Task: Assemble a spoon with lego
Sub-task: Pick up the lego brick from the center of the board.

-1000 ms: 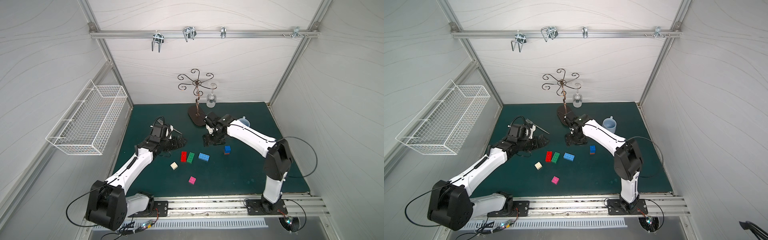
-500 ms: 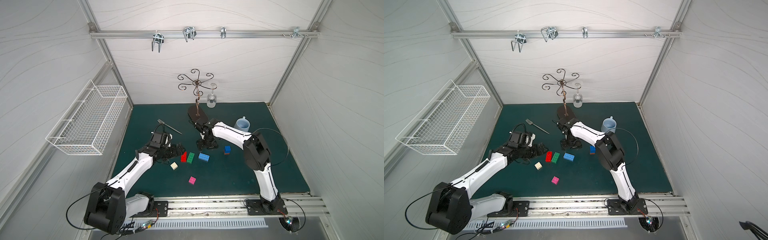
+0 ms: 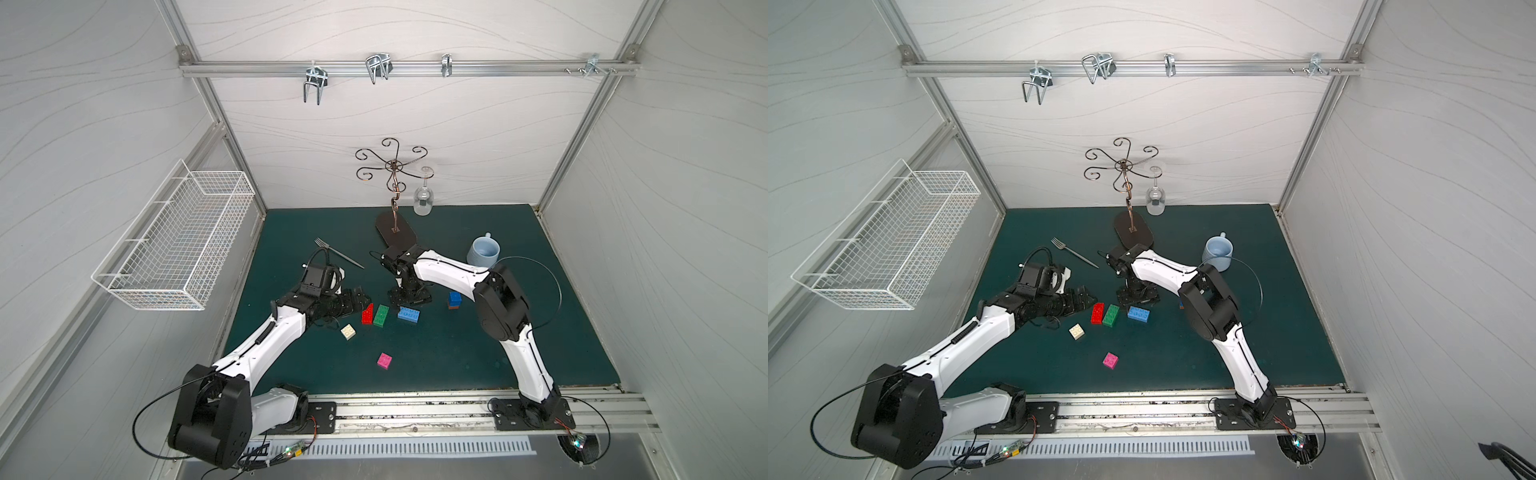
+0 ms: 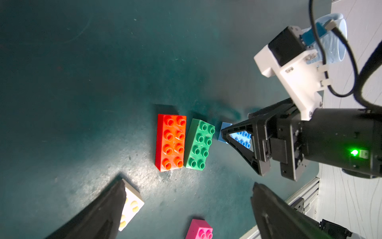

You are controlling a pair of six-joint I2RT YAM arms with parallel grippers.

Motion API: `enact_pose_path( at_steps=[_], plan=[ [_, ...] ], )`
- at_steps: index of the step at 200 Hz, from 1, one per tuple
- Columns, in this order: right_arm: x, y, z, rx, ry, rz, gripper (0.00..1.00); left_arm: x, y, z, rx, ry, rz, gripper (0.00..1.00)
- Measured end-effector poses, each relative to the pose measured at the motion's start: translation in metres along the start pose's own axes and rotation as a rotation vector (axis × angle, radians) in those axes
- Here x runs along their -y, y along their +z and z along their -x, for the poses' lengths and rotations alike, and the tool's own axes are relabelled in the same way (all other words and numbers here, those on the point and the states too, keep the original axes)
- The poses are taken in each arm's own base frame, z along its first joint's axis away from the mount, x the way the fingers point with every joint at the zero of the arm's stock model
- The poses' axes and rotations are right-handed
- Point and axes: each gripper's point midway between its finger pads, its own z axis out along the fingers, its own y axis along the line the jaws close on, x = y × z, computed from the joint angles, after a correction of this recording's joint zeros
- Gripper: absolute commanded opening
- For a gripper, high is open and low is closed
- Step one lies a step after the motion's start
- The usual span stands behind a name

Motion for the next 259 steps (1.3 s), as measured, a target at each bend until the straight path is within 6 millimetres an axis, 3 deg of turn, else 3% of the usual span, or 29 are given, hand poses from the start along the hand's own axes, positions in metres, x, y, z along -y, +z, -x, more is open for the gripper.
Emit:
enact_pose_path(
  at_steps=[65, 194, 231, 259],
  plan=[
    [0.020, 0.006, -0.033, -0.063, 0.000, -0.054, 0.82, -0.003, 0.002, -0.003, -0.006, -0.004, 0.003, 1.00],
    [0.017, 0.006, -0.028, -0.043, -0.071, -0.042, 0.81, -0.003, 0.002, -0.003, -0.006, -0.003, 0.004, 1.00],
    [0.016, 0.006, -0.026, -0.035, -0.093, -0.038, 0.76, -0.003, 0.002, -0.003, -0.005, -0.003, 0.003, 1.00],
    [0.017, 0.006, -0.025, -0.034, -0.104, -0.041, 0.67, -0.003, 0.002, -0.004, -0.006, -0.003, 0.003, 1.00]
  ],
)
